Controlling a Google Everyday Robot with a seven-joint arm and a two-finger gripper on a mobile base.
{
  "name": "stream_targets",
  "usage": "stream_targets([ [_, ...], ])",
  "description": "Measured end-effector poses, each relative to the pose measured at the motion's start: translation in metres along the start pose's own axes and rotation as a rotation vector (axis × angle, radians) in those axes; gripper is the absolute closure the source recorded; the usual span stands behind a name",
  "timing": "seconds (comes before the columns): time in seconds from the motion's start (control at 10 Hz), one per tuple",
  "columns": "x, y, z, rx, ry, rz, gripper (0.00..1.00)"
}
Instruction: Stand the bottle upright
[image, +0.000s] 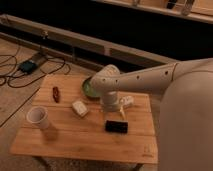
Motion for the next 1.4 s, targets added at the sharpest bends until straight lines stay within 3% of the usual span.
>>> stream_targets([
  [0.4,-0.003,-0.002,0.004,0.01,-0.006,0.002,0.35],
  [0.9,-0.03,-0.019,0.046,0.069,-0.019,0.042,0.35],
  [1.4,-0.063,-0.027,0.068,0.079,-0.03,0.067,0.35],
])
